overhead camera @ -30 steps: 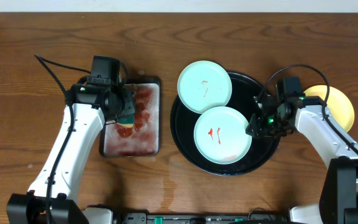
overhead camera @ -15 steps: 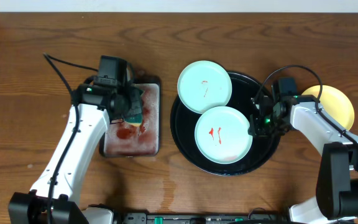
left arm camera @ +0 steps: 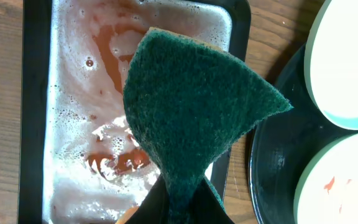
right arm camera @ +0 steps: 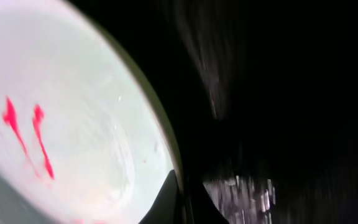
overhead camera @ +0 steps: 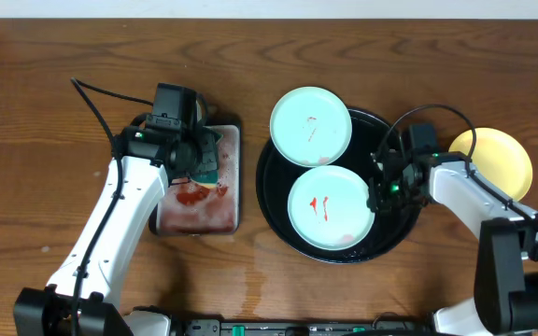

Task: Clean dirty plates on tray and stack at the side
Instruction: 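Scrub the red-stained mint plate with the sponge, right gripper holding it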

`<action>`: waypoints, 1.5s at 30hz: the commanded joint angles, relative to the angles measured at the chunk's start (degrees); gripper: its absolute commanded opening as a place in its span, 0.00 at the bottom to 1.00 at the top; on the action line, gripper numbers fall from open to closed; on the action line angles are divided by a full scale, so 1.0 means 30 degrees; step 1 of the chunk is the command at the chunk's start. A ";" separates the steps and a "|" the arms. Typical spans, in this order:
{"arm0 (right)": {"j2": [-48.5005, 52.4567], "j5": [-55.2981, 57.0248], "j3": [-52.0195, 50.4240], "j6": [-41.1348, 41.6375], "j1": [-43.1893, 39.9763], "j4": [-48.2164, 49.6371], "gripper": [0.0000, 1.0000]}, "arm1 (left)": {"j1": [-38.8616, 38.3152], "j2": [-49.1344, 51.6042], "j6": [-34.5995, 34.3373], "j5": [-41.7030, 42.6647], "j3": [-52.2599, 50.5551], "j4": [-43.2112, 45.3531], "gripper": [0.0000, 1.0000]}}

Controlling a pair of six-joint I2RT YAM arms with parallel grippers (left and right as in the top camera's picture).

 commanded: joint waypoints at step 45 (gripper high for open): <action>0.0087 0.0044 0.0066 0.0109 0.0204 -0.0517 0.01 | -1.2284 0.8743 -0.7555 -0.1333 -0.0342 0.6513 0.07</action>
